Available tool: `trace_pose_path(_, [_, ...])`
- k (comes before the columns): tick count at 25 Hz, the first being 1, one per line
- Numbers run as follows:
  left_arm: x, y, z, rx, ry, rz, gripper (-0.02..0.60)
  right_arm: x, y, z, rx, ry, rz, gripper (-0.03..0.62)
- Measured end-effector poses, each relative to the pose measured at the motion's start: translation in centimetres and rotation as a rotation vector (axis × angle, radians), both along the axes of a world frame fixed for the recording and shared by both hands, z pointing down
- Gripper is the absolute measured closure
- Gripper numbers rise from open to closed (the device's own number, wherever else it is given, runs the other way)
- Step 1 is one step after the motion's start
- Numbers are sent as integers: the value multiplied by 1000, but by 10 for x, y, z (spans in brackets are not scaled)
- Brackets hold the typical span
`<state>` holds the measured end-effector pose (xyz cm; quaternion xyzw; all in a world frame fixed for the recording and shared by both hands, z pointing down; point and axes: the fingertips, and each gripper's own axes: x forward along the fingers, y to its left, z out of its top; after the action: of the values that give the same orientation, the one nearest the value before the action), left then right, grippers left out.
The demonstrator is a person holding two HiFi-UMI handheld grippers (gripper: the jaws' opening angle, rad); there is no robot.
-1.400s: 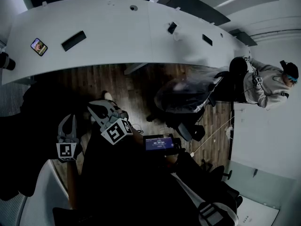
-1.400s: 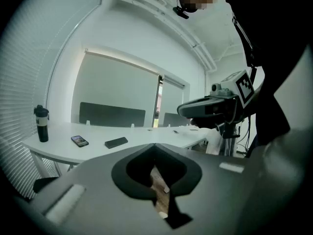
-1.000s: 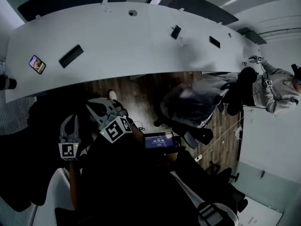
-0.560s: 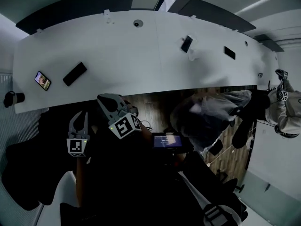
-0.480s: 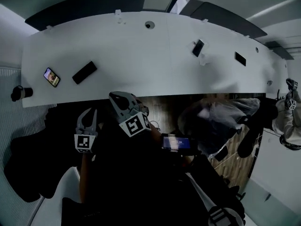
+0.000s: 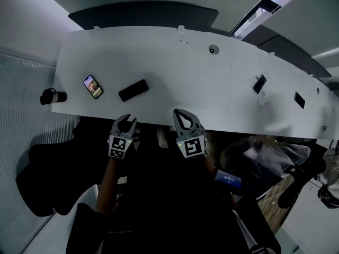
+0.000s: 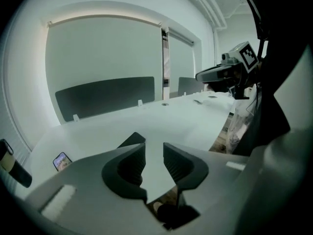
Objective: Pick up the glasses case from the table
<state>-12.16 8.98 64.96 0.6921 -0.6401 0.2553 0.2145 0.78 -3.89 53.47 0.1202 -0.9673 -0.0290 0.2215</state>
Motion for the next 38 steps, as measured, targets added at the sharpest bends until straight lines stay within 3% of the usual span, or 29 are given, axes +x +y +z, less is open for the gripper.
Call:
trace_pose_path(4, [-51,-7,31,-30,14,-33,426,-20,-10,-3,4,29,28,586])
trace_pose_path(9, [-96,-21,57,-45,-31,38,417,-48,-28,-9,29,49,82,586])
trace_pose_path(14, [-109,-55,73,-164,-41,172,196,-55,-38,-6,56,105,126,586])
trace_pose_path(17, [-105,-79,89,-275,-68,273,148,-57,-45,-9,64,111,171,586])
trace_pose_path(20, [-95,-105,98,-332,-96,372,126,-53,-51,-11,79,129,212,586])
trace_pose_path(25, [-65,-129,115,-427,-80,533,126,-40,-55,-12,91,138,285,586])
trace_pose_path(29, [-50,-129,136,-535,-147,660,132,-24,-58,-11,98,141,349,586])
trace_pose_path(34, [-52,-126,160,-654,-190,672,138,-9,-62,-15,101,129,414,586])
trace_pose_path(38, [-55,-123,166,-715,-153,682,158,0,-61,-13,94,118,448,586])
